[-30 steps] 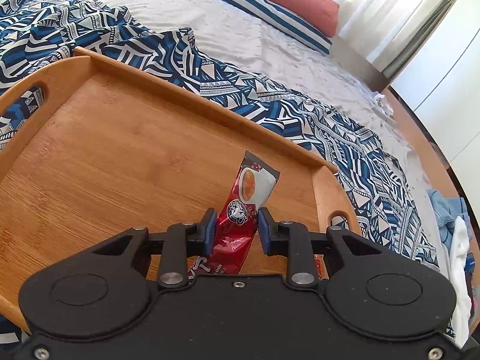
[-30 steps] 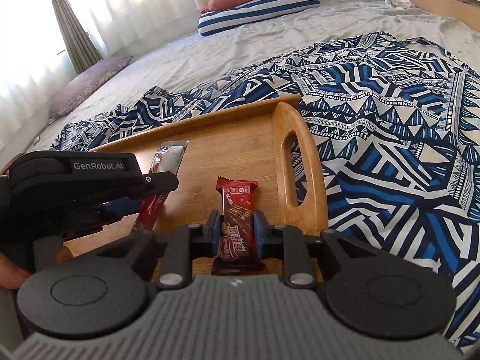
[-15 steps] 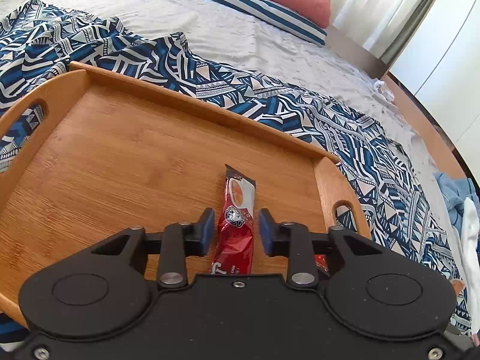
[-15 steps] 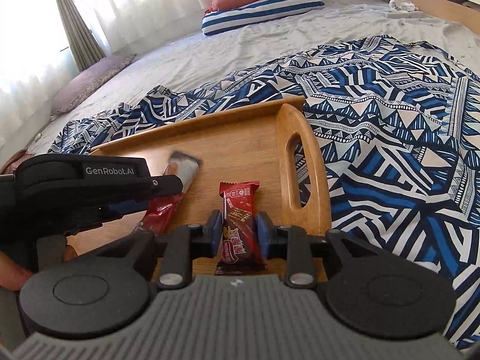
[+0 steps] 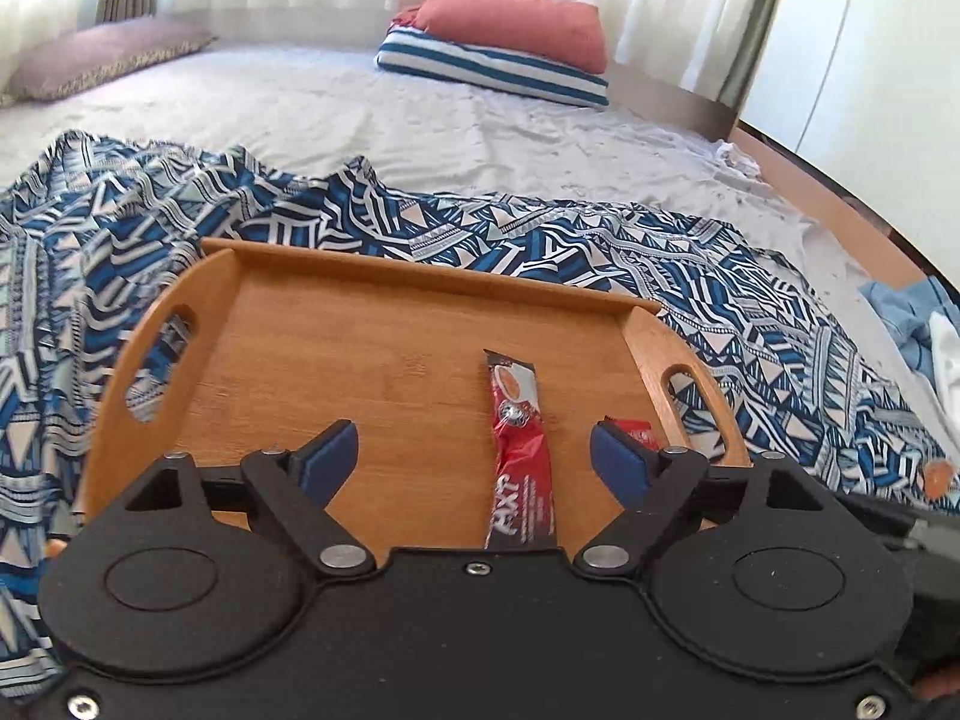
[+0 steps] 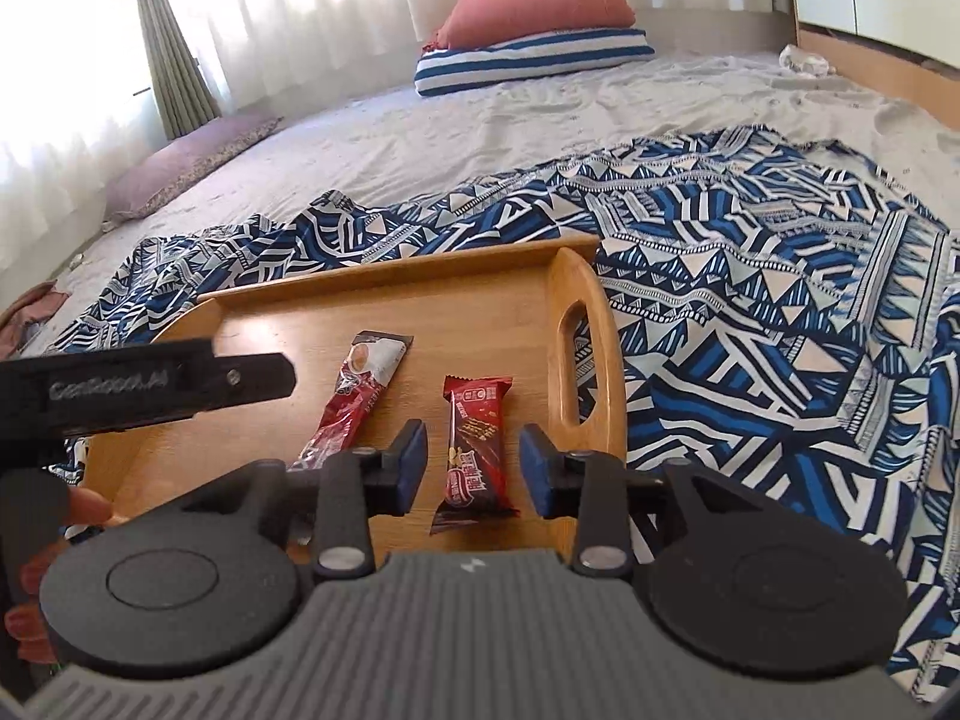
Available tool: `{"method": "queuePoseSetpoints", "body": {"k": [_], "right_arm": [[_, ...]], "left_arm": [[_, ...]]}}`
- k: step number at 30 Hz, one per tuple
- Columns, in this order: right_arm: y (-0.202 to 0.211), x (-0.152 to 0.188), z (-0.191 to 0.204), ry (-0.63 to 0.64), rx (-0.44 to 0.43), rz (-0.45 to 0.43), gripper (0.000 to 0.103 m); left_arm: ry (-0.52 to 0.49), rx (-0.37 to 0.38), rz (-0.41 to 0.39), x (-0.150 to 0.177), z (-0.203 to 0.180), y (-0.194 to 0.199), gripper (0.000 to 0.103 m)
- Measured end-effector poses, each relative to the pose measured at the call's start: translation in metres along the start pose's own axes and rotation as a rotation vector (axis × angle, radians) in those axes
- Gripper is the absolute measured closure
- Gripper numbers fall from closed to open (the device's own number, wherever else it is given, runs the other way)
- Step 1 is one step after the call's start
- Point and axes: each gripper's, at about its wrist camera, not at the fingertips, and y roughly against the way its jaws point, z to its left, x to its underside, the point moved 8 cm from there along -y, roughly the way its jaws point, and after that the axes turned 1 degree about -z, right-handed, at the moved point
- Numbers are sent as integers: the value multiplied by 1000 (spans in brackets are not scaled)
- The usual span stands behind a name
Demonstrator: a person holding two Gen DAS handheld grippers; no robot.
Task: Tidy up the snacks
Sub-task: 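Withdraw both open tools from the tray back to the snack pile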
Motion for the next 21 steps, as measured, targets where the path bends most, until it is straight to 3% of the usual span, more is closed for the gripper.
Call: {"method": "queuePoseSetpoints", "body": {"k": [11,21], "right_arm": [[50,10,26,90,9,-69,23],[77,39,44,153,11,-88,16]], "left_arm": [[-97,33,-98,13,24,89,7],[-122,41,-144,40,49,149,4]]}}
